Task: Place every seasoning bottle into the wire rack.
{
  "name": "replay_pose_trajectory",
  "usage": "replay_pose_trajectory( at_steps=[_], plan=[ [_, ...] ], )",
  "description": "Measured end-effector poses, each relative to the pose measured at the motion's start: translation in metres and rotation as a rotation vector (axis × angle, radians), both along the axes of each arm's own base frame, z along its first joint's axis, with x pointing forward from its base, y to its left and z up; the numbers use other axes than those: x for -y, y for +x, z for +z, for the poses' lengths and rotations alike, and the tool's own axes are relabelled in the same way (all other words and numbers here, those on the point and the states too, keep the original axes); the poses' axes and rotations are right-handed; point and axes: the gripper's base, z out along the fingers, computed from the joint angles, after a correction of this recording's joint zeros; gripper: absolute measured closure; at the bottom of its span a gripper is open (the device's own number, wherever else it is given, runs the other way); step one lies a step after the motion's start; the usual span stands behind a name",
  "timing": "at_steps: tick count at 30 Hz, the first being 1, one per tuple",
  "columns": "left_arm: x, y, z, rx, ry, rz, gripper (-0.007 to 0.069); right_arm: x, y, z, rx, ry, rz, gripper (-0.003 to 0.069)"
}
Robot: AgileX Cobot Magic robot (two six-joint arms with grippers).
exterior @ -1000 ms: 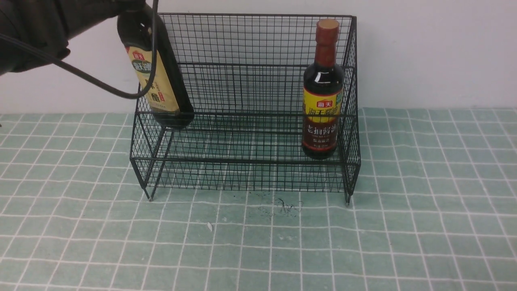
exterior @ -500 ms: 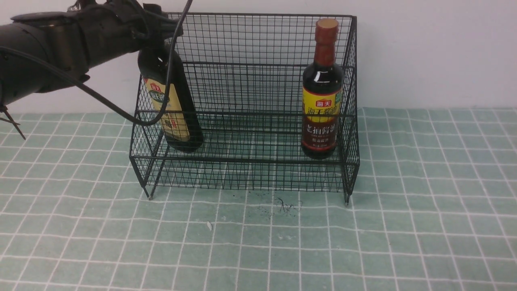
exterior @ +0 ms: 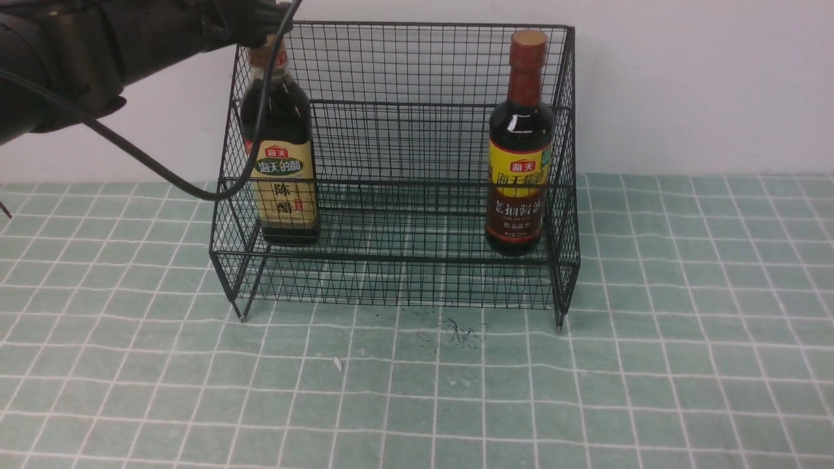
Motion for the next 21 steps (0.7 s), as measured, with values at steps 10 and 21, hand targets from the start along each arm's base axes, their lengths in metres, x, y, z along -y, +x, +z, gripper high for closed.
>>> replay_pose_trajectory(
  at_steps=[10, 21],
  plan=[
    [-0.005, -0.025, 0.039, 0.1, -0.002, -0.003, 0.0263, 0.0, 0.0, 0.0, 0.0, 0.004, -0.001, 0.0669],
    [-0.011, -0.066, 0.052, 0.167, 0.18, -0.051, 0.0629, 0.0, 0.0, 0.0, 0.001, 0.007, -0.001, 0.0669]
  ],
)
